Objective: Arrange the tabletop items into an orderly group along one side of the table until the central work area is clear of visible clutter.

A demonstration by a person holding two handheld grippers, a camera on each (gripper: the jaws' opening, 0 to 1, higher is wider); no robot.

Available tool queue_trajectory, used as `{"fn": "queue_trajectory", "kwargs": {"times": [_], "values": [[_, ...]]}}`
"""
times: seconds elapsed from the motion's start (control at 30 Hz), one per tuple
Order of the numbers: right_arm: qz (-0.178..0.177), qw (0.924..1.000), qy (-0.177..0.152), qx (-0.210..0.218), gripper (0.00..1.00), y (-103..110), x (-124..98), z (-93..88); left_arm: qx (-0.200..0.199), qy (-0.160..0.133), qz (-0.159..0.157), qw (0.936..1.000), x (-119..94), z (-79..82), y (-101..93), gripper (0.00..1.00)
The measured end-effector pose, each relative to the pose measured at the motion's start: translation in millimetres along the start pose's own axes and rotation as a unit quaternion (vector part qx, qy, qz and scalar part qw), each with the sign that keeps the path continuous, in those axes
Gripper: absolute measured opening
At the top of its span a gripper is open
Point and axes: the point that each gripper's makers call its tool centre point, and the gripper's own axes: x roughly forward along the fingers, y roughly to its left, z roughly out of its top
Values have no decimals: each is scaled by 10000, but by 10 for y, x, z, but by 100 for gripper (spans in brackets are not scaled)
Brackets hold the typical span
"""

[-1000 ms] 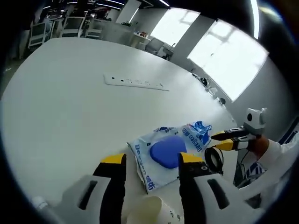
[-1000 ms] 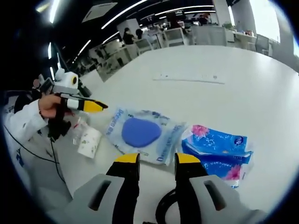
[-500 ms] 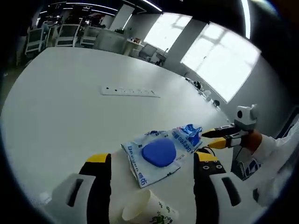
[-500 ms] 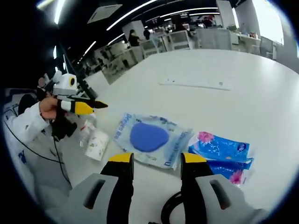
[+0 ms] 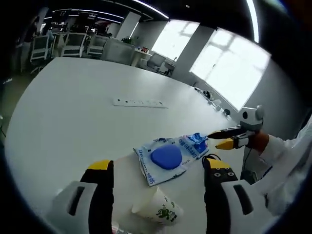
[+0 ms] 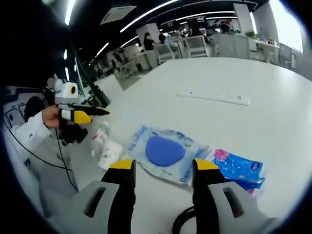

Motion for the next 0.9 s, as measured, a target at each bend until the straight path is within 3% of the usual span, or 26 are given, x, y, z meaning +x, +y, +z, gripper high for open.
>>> {"fn": "queue_trajectory", "kwargs": {"times": [0.57,0.9], "values": [[544,9974,22,-472,52,407,59,337,-175,-358,265,9989,-465,-54,52,78],[896,9913,191,-943,52,694,146,472,-243,-524,429,9974,-727,-113,84,78]]}}
